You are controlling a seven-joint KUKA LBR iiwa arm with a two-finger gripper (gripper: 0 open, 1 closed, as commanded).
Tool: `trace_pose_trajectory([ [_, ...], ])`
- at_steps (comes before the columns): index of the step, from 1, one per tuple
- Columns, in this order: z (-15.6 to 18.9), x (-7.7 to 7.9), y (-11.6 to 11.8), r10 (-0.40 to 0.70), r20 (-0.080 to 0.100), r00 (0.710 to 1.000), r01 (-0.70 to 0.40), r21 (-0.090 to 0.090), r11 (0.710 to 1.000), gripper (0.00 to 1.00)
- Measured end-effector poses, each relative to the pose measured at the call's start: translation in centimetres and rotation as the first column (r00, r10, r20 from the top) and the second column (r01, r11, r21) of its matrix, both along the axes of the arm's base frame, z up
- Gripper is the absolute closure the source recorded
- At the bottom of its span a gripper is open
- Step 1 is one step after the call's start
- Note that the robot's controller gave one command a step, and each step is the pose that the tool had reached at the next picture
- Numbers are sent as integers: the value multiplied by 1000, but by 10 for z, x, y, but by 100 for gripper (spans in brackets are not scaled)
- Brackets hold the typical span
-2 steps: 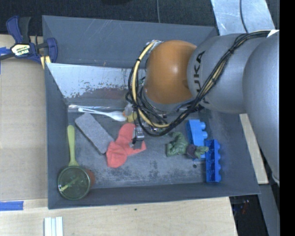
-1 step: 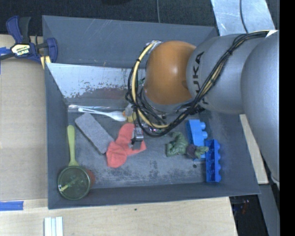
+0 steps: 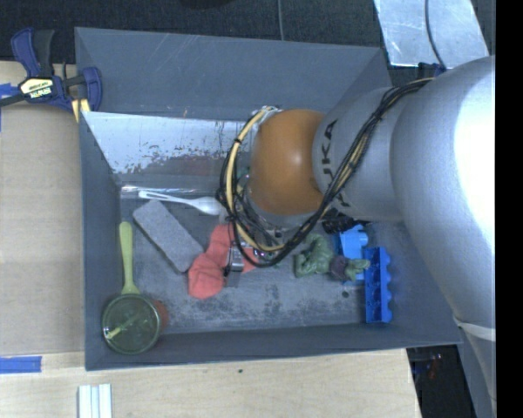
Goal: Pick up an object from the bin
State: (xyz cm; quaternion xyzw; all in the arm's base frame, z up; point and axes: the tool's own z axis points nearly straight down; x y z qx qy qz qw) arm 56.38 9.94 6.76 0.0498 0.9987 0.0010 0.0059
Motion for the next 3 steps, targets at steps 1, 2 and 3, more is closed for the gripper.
trace_pose_trajectory([
  [1, 5, 8, 0, 211, 16, 977, -211, -3, 978, 100],
  [2, 5, 8, 0, 210, 16, 978, -210, -3, 978, 100],
  [3, 18, 7, 0, 210, 13, 978, -210, -3, 978, 100],
])
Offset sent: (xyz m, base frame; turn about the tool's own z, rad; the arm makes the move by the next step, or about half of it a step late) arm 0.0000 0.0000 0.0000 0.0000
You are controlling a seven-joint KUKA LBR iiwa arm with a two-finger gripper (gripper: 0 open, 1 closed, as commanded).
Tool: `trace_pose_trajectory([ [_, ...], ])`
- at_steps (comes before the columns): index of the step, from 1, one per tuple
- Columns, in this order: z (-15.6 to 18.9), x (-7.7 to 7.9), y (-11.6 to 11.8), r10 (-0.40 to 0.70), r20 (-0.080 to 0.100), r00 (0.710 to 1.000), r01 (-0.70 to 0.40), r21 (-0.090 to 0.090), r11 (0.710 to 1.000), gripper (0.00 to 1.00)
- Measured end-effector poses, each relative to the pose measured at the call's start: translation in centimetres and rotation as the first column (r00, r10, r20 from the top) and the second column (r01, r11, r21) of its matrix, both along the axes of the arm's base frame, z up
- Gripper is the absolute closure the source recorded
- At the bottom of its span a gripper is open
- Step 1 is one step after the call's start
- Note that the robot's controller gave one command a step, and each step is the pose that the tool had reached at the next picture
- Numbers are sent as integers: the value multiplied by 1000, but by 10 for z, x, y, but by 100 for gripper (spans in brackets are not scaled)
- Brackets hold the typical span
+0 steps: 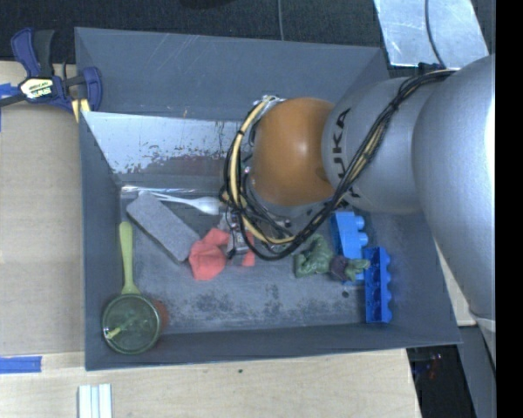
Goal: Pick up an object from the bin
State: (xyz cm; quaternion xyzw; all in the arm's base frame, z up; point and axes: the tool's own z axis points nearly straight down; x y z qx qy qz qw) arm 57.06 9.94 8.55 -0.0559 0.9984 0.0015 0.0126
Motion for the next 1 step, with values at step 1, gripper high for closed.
trace_pose_trajectory([
  [1, 26, 0, 0, 0, 1, 1000, 0, 0, 1000, 100],
])
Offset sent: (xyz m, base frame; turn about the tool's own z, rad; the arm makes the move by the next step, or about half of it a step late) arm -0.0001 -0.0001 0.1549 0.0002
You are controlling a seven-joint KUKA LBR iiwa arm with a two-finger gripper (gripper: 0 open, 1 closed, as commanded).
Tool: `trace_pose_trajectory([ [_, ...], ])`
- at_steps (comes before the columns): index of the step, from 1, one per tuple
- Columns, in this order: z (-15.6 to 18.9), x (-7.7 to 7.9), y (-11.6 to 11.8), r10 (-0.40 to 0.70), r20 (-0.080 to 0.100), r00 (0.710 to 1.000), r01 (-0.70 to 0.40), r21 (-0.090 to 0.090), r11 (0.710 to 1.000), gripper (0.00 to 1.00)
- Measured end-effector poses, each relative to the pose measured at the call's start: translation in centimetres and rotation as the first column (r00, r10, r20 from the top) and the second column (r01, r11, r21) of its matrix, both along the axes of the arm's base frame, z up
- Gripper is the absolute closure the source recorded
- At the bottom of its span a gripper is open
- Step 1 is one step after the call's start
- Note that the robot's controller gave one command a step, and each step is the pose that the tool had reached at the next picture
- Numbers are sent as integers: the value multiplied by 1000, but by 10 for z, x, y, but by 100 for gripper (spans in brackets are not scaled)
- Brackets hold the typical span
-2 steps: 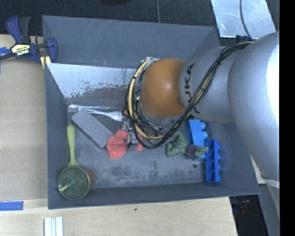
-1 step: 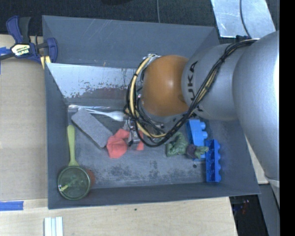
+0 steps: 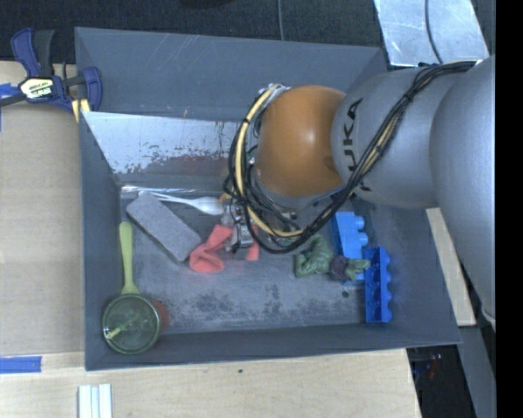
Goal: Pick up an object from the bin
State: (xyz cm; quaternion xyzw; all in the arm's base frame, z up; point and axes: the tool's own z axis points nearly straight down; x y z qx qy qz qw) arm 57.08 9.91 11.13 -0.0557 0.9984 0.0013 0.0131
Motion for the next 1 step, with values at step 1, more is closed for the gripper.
trace_pose_trajectory([
  [1, 49, -1, 0, 0, -4, 1000, 0, -1, 1000, 100],
])
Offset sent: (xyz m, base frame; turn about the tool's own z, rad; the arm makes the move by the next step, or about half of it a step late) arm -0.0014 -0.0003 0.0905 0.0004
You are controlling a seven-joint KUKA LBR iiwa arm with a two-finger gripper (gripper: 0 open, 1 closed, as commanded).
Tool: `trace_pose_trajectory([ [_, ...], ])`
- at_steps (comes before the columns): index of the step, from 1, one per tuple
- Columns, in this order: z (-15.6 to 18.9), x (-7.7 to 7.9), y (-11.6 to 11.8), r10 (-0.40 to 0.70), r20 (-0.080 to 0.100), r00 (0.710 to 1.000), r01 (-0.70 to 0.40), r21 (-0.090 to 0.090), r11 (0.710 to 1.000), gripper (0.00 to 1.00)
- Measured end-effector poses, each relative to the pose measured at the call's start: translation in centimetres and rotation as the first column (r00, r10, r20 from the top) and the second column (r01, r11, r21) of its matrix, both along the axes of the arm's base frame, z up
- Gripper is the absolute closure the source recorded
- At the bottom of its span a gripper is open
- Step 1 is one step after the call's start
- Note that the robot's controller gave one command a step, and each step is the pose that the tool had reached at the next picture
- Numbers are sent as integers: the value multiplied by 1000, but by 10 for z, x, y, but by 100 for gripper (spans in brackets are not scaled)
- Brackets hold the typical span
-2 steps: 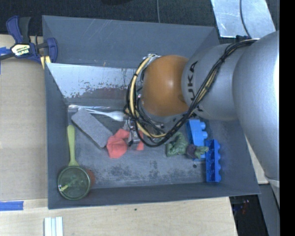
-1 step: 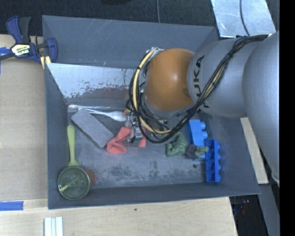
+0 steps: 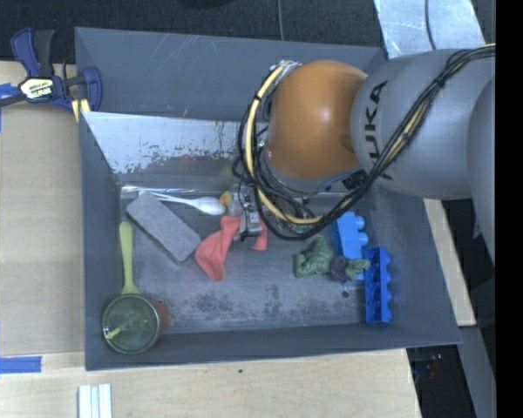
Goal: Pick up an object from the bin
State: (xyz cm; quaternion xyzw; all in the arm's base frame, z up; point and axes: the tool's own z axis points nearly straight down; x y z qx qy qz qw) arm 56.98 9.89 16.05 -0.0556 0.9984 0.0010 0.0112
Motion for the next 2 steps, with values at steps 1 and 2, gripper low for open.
trace_pose_trajectory([
  [1, 28, 1, 0, -1, 4, 1000, 1, 1, 1000, 100],
  [2, 48, 2, 0, -1, 7, 1000, 1, 1, 1000, 100],
])
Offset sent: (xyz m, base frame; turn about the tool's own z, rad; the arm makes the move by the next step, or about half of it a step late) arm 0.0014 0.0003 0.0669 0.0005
